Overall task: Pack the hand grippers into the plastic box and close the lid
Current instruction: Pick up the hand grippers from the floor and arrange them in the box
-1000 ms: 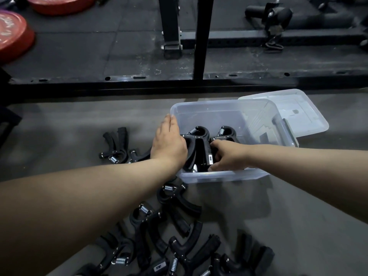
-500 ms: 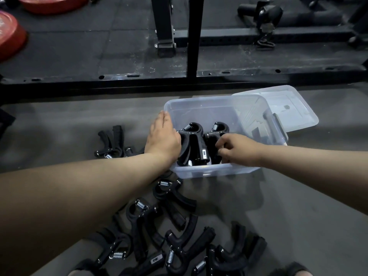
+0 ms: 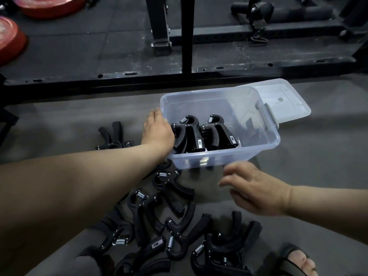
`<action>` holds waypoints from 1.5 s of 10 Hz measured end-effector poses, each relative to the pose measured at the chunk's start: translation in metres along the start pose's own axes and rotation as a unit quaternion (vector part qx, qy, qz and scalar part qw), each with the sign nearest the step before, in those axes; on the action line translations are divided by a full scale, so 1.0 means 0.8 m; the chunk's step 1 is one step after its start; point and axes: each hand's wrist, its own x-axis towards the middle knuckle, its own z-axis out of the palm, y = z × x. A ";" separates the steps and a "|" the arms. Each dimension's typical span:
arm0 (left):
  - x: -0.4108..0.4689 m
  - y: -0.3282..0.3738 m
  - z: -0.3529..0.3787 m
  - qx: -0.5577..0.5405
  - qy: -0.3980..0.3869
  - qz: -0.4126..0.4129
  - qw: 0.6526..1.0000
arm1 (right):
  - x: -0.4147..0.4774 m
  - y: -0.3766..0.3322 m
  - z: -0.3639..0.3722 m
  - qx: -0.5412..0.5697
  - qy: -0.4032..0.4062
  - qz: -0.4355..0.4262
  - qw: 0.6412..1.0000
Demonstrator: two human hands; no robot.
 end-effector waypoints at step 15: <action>0.002 -0.007 -0.002 0.032 -0.014 0.060 0.998 | -0.037 0.016 0.092 -0.193 -0.289 -0.219 0.912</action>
